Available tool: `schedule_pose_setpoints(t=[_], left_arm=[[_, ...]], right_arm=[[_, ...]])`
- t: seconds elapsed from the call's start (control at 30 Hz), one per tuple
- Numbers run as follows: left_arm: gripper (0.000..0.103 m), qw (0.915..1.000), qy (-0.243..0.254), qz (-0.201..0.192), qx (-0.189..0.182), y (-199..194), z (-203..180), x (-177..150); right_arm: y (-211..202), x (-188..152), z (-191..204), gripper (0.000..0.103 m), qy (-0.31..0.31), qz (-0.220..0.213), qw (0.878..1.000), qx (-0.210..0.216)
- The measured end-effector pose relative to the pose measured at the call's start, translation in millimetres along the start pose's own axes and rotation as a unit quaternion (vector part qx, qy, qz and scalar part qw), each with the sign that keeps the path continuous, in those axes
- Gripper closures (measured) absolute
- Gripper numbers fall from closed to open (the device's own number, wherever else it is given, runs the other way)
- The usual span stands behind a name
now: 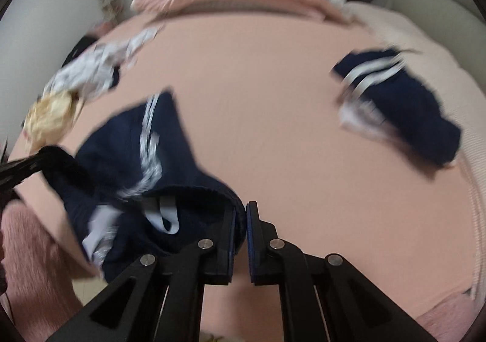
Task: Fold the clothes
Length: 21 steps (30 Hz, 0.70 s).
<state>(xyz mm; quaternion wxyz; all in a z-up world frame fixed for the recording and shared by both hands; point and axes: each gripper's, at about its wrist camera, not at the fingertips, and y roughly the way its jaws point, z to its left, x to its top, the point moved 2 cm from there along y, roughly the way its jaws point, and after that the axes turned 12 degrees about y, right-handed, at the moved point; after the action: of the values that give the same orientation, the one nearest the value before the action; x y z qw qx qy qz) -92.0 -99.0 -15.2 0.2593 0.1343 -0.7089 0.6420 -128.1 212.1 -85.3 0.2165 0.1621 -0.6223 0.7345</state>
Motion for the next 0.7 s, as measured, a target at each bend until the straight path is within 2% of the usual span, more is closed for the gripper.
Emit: schedule_pose_setpoints(t=[0.07,0.2,0.27,0.3,0.33,0.47,0.53,0.63,0.7], left_arm=[[0.091,0.9999,-0.006,-0.005,-0.015,-5.4,-5.5,0.1],[0.091,0.9987,0.010,-0.042,-0.027,-28.0,-23.7,9.7],[0.091,0.9978,0.019,-0.054,-0.034,-29.7,-27.8,19.6],[0.091,0.9975,0.025,-0.054,-0.037,-27.1,-29.1,21.5],[0.091,0.9975,0.034,-0.051,-0.036,-21.7,-30.9,23.1],[0.091,0.9977,0.046,-0.031,-0.040,-7.1,-40.0,25.8],[0.091,0.9975,0.044,-0.028,-0.048,-3.7,-45.3,22.2],[0.091,0.9976,0.037,-0.022,-0.054,1.6,-48.9,14.4],[0.091,0.9974,0.033,-0.019,-0.062,3.3,-50.3,10.9]], right_arm=[[-13.1,13.2,-5.6,0.098,0.011,-0.028,1.000,-0.007],[-48.0,20.1,-13.6,0.098,0.046,-0.049,0.997,0.022],[-65.4,18.6,-11.8,0.098,0.037,-0.046,0.997,0.051],[-69.8,16.8,-7.2,0.098,0.015,-0.027,0.997,0.066],[-68.9,13.7,-1.0,0.098,-0.007,-0.009,0.998,0.066],[-54.4,-4.7,2.5,0.098,-0.049,0.023,0.999,0.004],[-51.4,-9.4,-0.8,0.098,-0.047,0.020,0.998,-0.024],[-56.1,-3.3,-8.0,0.094,-0.033,0.004,0.999,-0.028],[-58.6,2.1,-9.6,0.078,-0.033,0.000,0.999,-0.002]])
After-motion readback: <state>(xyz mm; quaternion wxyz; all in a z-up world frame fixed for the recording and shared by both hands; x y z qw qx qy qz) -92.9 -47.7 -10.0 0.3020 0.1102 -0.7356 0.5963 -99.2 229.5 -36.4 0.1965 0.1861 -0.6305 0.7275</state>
